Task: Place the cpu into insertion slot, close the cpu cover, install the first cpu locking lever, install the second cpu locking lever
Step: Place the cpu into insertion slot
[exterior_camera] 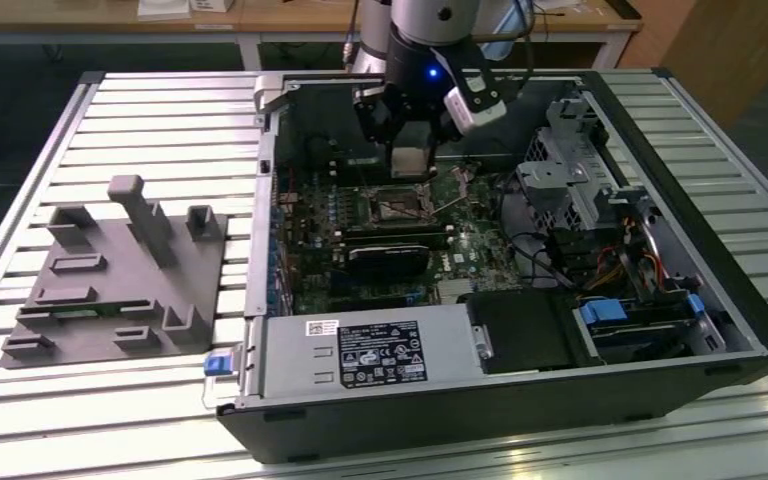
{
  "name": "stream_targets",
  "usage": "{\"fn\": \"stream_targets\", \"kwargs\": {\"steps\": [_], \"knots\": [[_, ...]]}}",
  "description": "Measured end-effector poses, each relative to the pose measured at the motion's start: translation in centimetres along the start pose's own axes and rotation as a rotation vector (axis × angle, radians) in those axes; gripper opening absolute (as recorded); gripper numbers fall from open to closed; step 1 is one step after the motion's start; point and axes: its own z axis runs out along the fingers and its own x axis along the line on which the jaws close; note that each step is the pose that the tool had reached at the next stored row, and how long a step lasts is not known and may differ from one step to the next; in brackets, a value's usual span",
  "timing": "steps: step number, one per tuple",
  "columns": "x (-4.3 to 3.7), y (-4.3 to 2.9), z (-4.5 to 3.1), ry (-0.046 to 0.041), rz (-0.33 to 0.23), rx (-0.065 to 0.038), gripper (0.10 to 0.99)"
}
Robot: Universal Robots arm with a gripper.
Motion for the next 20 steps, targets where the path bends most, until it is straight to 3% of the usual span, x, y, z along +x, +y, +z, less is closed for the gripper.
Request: {"fn": "stream_targets", "kwargs": {"steps": [14,20], "knots": [[-0.04,-0.14,2.5,-0.0036,0.0,0.0,0.537],[-0.04,-0.15,2.59,-0.0039,0.0,0.0,0.537]]}}
